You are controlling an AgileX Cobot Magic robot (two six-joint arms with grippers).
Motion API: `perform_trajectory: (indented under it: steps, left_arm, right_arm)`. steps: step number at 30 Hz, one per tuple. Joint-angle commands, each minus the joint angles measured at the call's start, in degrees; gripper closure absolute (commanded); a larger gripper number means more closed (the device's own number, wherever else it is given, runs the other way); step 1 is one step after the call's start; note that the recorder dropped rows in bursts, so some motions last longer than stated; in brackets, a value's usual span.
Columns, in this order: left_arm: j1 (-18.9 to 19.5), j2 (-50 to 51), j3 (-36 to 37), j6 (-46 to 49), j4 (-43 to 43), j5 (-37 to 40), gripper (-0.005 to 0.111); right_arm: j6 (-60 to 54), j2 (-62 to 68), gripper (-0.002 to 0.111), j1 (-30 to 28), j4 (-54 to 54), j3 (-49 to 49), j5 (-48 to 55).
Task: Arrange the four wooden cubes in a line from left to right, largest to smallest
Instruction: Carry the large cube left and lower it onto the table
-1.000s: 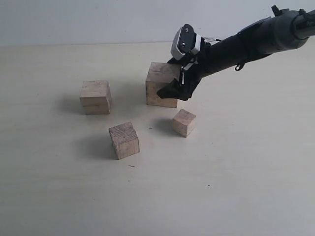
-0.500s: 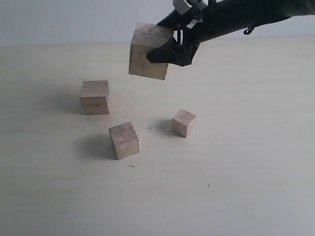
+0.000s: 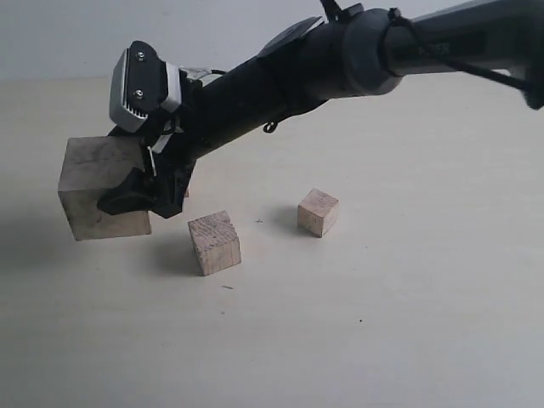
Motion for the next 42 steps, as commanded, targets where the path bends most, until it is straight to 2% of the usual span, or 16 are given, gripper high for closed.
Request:
perform_trajectory:
  steps: [1,13,19,25,28,35,42]
  left_arm:
    - [-0.3,-0.3,0.0,0.0,-0.3,-0.6,0.107]
    - [-0.3,-0.3,0.0,0.0,-0.3,-0.6,0.107]
    - [-0.3,-0.3,0.0,0.0,-0.3,-0.6,0.107]
    - [-0.3,-0.3,0.0,0.0,-0.3,-0.6,0.107]
    - [-0.3,-0.3,0.0,0.0,-0.3,-0.6,0.107]
    - [-0.3,-0.3,0.0,0.0,-0.3,-0.6,0.107]
    - [-0.3,-0.3,0.0,0.2,-0.3,-0.6,0.107]
  right_arm:
    - [2.8,3.2,0.108,0.1,-0.2,-4.3,-1.4]
    - [5.1,8.9,0.108,-0.1,-2.6,-6.4,-6.1]
    - [7.0,9.1,0.108,-2.1,-2.8,-6.4,-9.8]
    - [8.4,9.1,0.108,-5.4,-2.8,-6.4,-9.4]
    - [8.4,9.1,0.108,-6.2,-3.7,-6.4,-6.0]
    - [8.4,9.1,0.108,-5.9,-7.2,-6.4,0.7]
    - [10.5,9.0,0.108,-1.6,-7.2,-6.4,-2.5]
